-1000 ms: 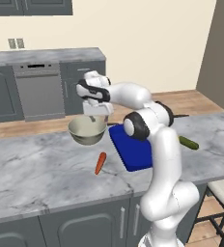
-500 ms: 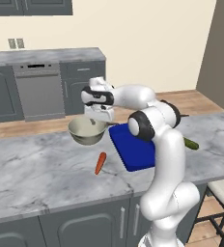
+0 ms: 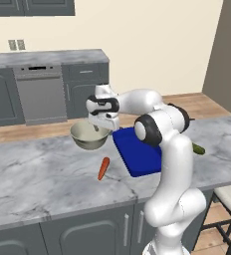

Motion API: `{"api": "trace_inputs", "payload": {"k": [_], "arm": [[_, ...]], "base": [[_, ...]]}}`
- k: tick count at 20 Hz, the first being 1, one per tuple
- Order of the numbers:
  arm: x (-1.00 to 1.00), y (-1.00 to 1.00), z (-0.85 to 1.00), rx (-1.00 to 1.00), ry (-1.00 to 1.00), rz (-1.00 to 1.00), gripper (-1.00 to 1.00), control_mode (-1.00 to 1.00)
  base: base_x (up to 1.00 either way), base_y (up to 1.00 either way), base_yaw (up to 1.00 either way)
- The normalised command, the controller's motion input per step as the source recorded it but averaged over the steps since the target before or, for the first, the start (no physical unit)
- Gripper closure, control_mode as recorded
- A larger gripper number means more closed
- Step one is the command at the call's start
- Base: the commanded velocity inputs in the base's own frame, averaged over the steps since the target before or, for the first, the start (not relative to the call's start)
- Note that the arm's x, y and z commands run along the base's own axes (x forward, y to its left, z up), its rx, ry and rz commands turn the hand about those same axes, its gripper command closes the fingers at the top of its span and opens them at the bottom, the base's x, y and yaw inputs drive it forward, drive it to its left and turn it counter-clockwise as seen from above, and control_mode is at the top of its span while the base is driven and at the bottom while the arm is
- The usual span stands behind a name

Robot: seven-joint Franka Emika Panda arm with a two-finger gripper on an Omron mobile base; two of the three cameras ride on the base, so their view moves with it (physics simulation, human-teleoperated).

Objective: Place the two vegetables and bowl onto the tray for setting up a vegetable dip station.

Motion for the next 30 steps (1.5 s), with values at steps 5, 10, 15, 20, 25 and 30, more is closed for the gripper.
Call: {"api": "trace_inputs", "payload": {"k": [5,10,15,20,25,30], "arm": [[0.15,0.04,-0.15,0.0,0.0,0.0,-1.0,-1.0],[0.21,0.09,-0.21,0.0,0.0,0.0,-1.0,-1.0],[0.1,0.04,-0.1,0.02,0.0,0.0,-1.0,-1.0],[-0.02,0.04,0.0,0.0,0.0,0.0,-1.0,-1.0],[-0.03,0.1,-0.05,0.0,0.0,0.0,-1.0,-1.0],[-0.07,0.06,-0.08,0.0,0.0,-0.02,-1.0,-1.0]], "base": [[0.0,0.0,0.0],[0.0,0.0,0.0],[0.0,0.0,0.0],[0.0,0.0,0.0],[0.0,0.0,0.0],[0.0,0.0,0.0]]}}
